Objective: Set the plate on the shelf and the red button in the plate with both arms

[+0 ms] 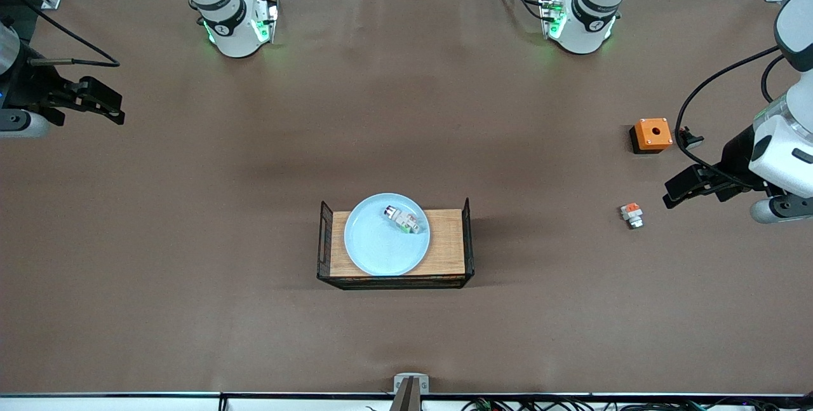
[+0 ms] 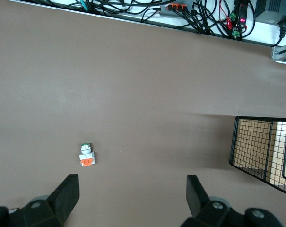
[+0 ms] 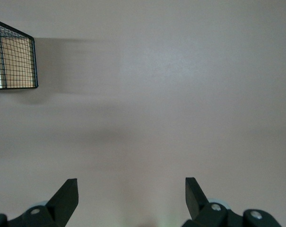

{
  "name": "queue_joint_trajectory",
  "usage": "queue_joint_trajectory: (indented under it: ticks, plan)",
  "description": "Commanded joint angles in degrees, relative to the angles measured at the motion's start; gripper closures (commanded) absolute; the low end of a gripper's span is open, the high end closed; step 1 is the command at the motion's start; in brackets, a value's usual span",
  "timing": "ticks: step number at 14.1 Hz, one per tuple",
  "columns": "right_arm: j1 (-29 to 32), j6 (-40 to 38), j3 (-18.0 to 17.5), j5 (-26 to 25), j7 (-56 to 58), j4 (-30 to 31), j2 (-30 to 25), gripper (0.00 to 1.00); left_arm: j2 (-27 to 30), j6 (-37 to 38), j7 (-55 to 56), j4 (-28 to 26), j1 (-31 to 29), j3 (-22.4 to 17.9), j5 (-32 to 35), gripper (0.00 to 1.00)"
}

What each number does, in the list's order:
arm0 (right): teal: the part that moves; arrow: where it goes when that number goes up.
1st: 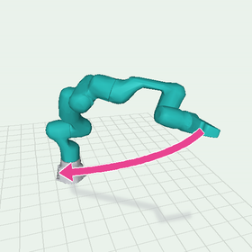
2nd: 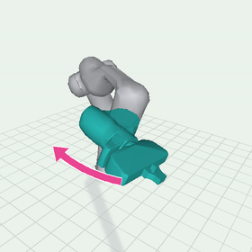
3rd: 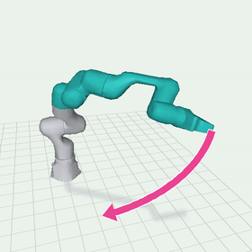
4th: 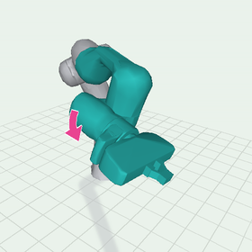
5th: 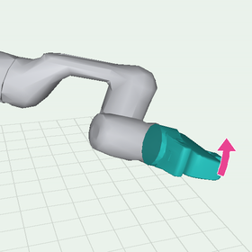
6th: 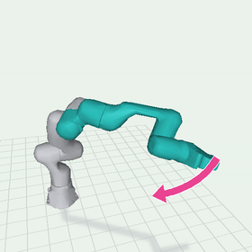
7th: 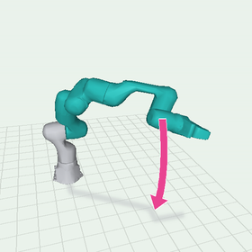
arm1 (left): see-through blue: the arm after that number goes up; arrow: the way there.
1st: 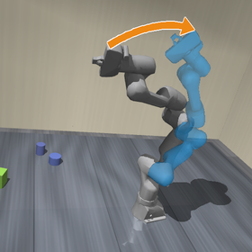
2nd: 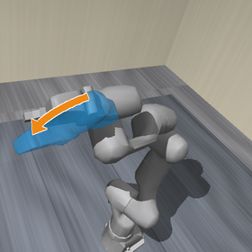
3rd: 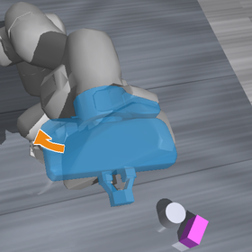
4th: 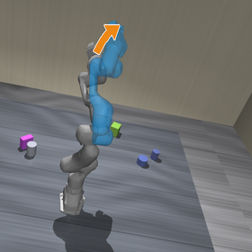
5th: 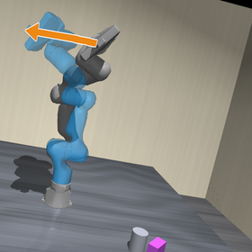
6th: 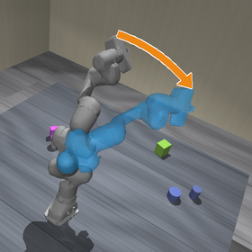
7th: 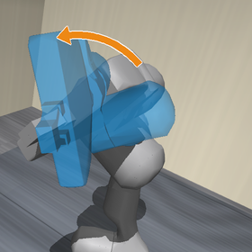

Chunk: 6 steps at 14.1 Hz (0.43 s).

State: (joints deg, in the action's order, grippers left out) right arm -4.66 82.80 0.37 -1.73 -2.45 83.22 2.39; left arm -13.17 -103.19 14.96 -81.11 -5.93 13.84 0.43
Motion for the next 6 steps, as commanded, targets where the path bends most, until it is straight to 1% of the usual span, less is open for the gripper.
queue_joint_trajectory:
  ticks: [1,6]
  plan:
    - [-0.2,-0.2,0.0,-0.1,0.3,-0.3,0.1,0.00,1.4,-0.3,0.0,-1.3,-0.4,0.1,-0.5,0.00]
    - [-0.2,-0.2,0.0,-0.1,0.3,-0.3,0.2,0.00,1.3,-0.4,0.0,-1.1,-0.5,0.1,-0.7,0.00]
